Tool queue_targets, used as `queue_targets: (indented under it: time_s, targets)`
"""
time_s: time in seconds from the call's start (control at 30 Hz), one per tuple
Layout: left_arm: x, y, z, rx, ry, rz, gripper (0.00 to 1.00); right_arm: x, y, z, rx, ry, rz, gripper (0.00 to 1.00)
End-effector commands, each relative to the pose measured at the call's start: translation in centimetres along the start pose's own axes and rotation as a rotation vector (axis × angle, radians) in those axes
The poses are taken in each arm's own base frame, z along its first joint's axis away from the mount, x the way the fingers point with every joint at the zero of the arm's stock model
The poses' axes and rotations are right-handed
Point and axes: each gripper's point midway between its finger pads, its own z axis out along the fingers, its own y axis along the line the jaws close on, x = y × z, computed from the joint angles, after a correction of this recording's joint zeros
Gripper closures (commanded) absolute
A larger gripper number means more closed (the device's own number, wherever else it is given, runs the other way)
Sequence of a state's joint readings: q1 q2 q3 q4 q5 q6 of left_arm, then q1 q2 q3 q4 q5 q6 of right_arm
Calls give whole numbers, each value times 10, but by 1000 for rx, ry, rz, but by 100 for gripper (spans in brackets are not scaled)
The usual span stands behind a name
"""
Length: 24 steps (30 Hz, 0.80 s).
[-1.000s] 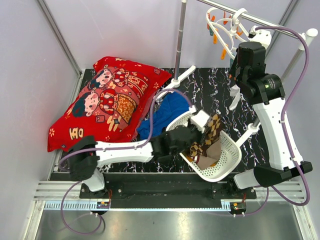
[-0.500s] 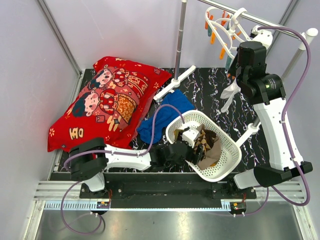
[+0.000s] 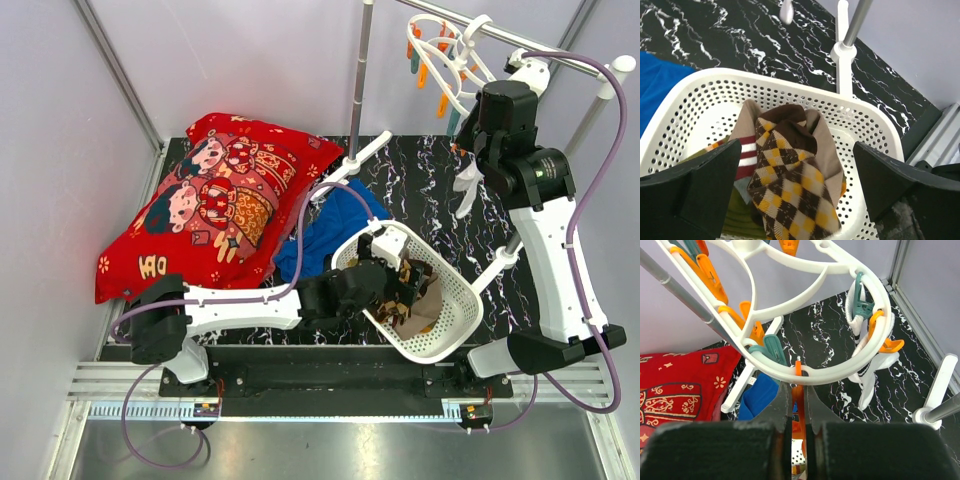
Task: Remove the socks clipped to the hanger
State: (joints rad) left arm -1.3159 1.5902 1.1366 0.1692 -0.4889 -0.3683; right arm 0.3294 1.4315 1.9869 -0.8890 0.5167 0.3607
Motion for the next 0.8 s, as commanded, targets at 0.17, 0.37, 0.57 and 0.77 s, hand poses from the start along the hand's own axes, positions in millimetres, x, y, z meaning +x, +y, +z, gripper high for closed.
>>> queue_targets:
  time_s: [0.17, 0.37, 0.57, 0.77]
  targets:
    - [21, -12, -5, 38, 83, -101, 1, -26, 7, -17, -56, -72, 59, 95]
    - [83, -12, 11, 46, 194, -113, 1, -26, 8, -19, -64, -73, 64, 95]
    - [107, -9, 19, 23, 257, -76, 16, -27, 8, -19, -62, -78, 68, 95]
    - [89, -4, 17, 4, 197, -79, 68, -28, 8, -19, -65, -81, 69, 95]
